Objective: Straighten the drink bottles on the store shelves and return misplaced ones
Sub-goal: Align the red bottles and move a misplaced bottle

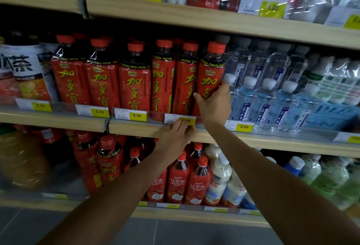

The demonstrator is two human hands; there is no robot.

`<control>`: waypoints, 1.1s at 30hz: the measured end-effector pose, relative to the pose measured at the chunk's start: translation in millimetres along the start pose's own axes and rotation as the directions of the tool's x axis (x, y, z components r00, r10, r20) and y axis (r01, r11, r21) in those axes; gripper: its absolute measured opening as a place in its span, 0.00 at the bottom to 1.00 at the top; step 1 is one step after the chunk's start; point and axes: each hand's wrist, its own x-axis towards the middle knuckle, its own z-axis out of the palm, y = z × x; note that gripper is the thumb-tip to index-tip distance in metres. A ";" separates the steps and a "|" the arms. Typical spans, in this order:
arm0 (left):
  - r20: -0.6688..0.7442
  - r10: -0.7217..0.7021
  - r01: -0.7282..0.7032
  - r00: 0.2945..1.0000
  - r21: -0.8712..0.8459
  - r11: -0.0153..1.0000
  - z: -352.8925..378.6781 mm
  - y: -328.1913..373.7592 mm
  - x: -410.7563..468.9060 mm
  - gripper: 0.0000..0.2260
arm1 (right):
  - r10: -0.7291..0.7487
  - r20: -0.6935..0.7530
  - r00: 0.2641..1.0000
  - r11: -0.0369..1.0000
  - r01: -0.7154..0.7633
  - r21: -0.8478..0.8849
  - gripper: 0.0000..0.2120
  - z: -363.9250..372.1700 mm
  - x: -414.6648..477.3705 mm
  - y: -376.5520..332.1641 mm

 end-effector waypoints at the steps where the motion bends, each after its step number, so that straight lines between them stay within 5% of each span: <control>1: 0.002 0.001 -0.001 1.000 -0.003 1.000 -0.5 -0.1 0.0 0.22 | 0.004 0.002 1.000 1.000 -0.004 -0.022 0.30 1.0 -0.9 -0.2; 15: -0.018 0.016 -0.017 1.000 -0.021 1.000 6.3 -3.7 -1.4 0.23 | -0.024 -0.049 0.999 0.976 0.013 -0.217 0.30 4.7 -6.4 -3.7; 33: 0.005 -0.004 0.004 1.000 -0.074 0.997 5.0 -4.1 -2.5 0.21 | -0.108 0.030 0.994 0.979 0.112 -0.173 0.26 -3.5 -7.7 4.8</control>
